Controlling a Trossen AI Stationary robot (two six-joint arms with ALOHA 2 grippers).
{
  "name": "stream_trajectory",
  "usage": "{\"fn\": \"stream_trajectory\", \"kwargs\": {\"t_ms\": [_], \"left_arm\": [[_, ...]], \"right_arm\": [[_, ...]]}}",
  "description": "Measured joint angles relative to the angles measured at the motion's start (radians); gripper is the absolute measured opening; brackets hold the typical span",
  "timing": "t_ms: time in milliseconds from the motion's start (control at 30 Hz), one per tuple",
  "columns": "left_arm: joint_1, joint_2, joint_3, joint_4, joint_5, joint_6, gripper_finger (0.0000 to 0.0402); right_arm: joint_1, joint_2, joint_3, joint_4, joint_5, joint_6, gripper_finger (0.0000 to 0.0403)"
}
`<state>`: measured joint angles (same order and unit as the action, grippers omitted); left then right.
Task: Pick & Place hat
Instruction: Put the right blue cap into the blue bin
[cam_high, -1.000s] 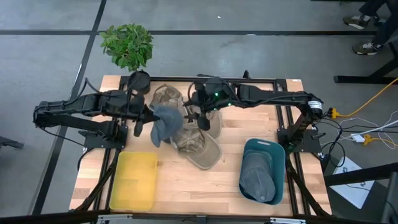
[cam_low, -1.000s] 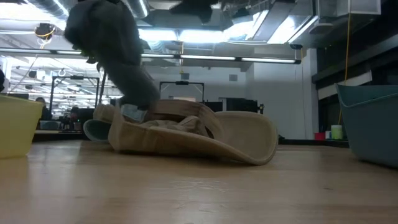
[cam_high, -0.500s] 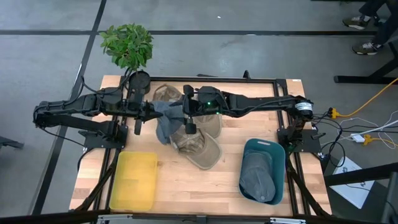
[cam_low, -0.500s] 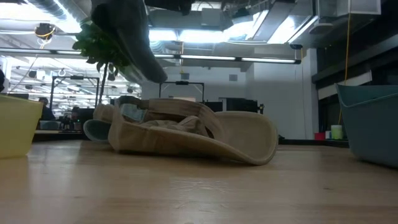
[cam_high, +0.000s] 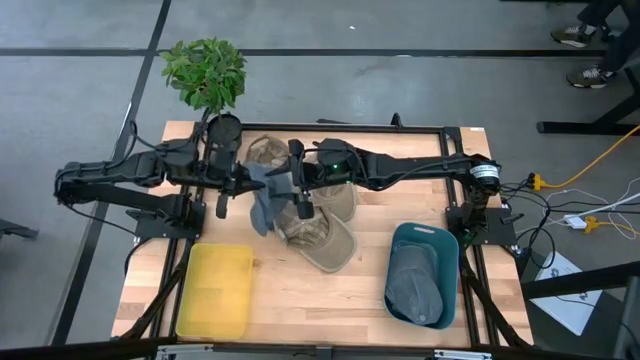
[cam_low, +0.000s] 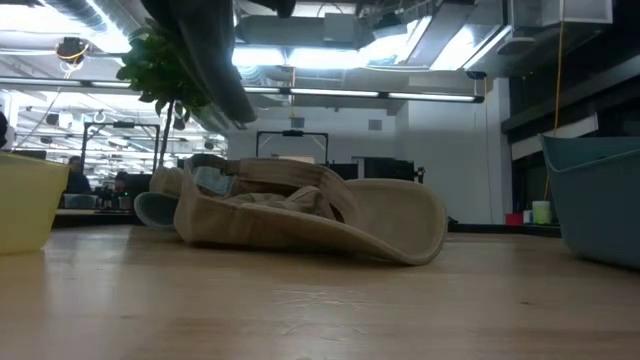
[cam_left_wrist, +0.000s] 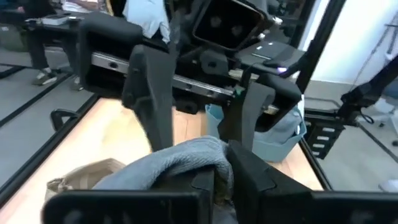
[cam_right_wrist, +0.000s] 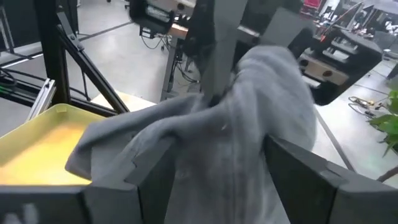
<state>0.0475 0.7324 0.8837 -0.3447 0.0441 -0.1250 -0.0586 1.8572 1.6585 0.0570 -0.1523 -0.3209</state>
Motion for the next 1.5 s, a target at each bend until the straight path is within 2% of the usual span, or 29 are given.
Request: {"fn": "stream_trajectory", "kwargs": {"t_ms": [133,467,767,1233,1500], "left_arm": [[0.0,0.017,0.0,-0.003,-0.001,0.037,0.0028],[0.0,0.03,0.0,-0.007,0.0,0.078,0.0038],[0.0,0.03,0.0,-0.07,-0.025,0.076,0.0052],[0.0,0.029,0.0,-0.16,-0.026,0.173,0.0182],[0.0,0.029,0.0,-0.187,-0.026,0.331,0.0202]], "right_arm": [[0.0,0.0,0.0,-0.021,0.019,0.007,0.02],[0.0,0.0,0.0,-0.062,0.021,0.001,0.0014],[0.0,0.0,0.0,-0.112,0.022,0.004,0.0007],[-0.024,0.0,0.0,-0.369,0.02,0.098,0.0007],[-0.026,0.0,0.0,-0.429,0.017,0.134,0.0007]]}}
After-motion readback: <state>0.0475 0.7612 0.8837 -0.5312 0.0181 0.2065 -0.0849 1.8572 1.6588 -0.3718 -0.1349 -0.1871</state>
